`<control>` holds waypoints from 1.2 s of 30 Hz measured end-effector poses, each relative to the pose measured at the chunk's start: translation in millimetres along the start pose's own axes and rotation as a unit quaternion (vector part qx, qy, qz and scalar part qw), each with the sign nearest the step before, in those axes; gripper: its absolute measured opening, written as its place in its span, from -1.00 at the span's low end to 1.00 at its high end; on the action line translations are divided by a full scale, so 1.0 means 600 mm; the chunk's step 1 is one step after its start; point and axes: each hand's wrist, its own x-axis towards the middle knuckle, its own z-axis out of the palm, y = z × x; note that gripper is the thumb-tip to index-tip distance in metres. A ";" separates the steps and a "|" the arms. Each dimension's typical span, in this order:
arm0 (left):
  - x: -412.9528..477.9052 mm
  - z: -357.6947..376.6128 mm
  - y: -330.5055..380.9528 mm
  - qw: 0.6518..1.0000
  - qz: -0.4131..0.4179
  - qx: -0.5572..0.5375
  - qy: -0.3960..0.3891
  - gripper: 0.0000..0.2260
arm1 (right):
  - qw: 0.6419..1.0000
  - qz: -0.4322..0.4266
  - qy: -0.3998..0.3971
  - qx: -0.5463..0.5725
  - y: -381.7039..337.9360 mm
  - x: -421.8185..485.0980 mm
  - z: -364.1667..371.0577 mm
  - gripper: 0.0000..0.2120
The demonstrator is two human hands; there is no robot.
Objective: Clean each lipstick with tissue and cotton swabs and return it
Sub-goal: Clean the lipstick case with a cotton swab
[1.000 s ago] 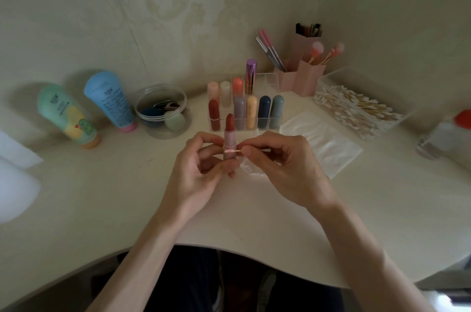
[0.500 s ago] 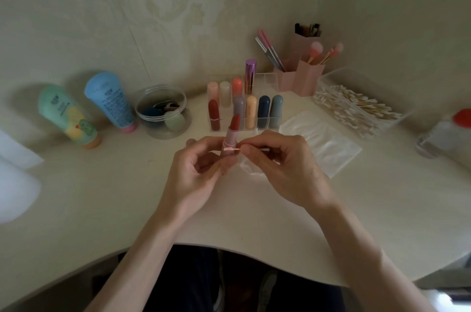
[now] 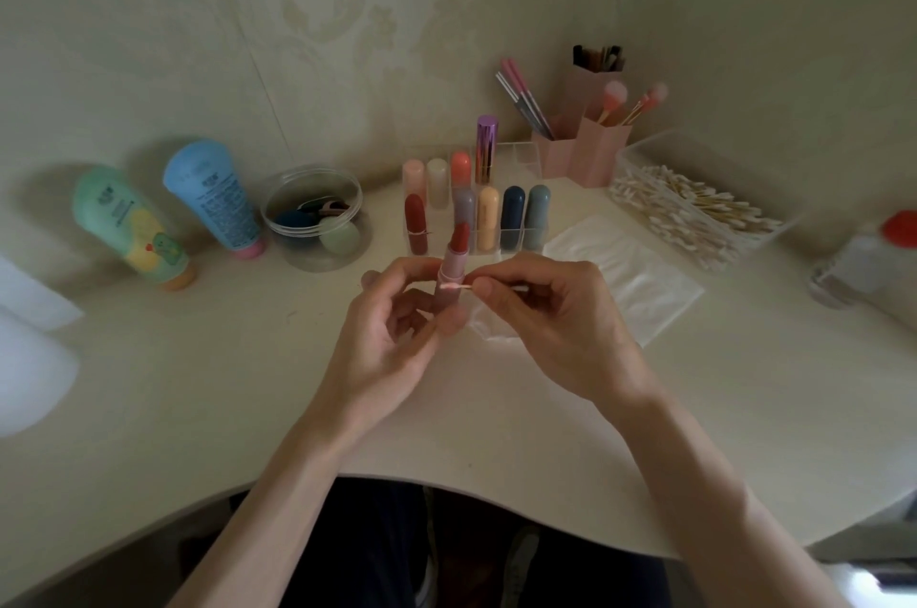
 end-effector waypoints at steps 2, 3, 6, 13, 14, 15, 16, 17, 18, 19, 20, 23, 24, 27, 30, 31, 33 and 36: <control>0.001 -0.001 -0.001 1.000 0.002 0.003 0.021 -0.71 | 1.000 -0.001 -0.010 -0.009 0.001 0.000 0.002 -0.89; 0.001 -0.001 -0.002 1.000 0.007 0.010 0.029 -0.72 | 1.000 -0.001 -0.014 -0.011 0.002 -0.001 0.002 -0.89; -0.001 0.001 0.001 0.999 0.016 0.019 0.034 -0.75 | 1.000 -0.002 -0.014 -0.005 0.002 -0.001 0.001 -0.89; -0.002 -0.003 -0.004 0.997 0.047 0.054 -0.024 -0.80 | 1.000 -0.005 -0.009 -0.002 0.004 0.000 -0.001 -0.87; -0.003 -0.002 -0.003 0.997 0.049 0.049 -0.033 -0.80 | 1.000 -0.008 -0.009 -0.007 0.005 0.000 0.000 -0.87; -0.004 -0.002 -0.002 0.997 0.047 0.047 -0.039 -0.79 | 1.000 -0.013 -0.008 -0.012 0.006 0.000 0.000 -0.87; -0.004 -0.001 -0.001 0.997 0.042 0.047 -0.044 -0.79 | 1.000 -0.015 -0.007 -0.015 0.006 0.000 0.001 -0.87; -0.004 -0.001 -0.001 0.997 0.036 0.047 -0.042 -0.79 | 1.000 -0.016 -0.006 -0.016 0.006 0.000 0.001 -0.88; -0.003 0.000 -0.002 0.998 0.033 0.043 -0.039 -0.80 | 1.000 -0.017 -0.006 -0.017 0.006 0.000 0.001 -0.88; -0.001 -0.001 -0.005 0.998 0.034 0.038 -0.030 -0.80 | 1.000 -0.017 -0.005 -0.016 0.006 0.001 0.002 -0.88; 0.000 -0.002 -0.007 0.999 0.036 0.029 -0.017 -0.79 | 1.000 -0.017 -0.004 -0.015 0.006 0.001 0.003 -0.88; -0.001 0.003 -0.001 0.999 0.020 -0.032 0.036 -0.63 | 1.000 -0.014 -0.002 -0.010 0.005 0.002 0.004 -0.89; -0.002 0.004 0.003 0.997 0.013 -0.055 0.050 -0.61 | 1.000 -0.014 -0.003 -0.010 0.005 0.002 0.004 -0.90; -0.003 0.005 0.007 0.996 0.001 -0.071 0.051 -0.69 | 1.000 -0.010 0.000 -0.005 0.004 0.001 0.003 -0.90; -0.003 0.002 0.005 0.998 0.005 -0.050 0.022 -0.79 | 1.000 -0.009 0.001 0.000 0.002 0.000 0.002 -0.90; -0.004 0.002 0.004 0.999 0.008 -0.043 0.013 -0.78 | 1.000 -0.009 0.002 0.001 0.002 0.000 0.002 -0.90; -0.004 0.001 0.005 1.000 0.015 -0.025 0.004 -0.78 | 1.000 -0.009 0.008 0.003 0.002 0.001 0.002 -0.90; -0.003 0.002 0.004 1.000 0.026 -0.012 -0.002 -0.75 | 1.000 -0.010 0.016 0.002 0.001 0.001 0.001 -0.89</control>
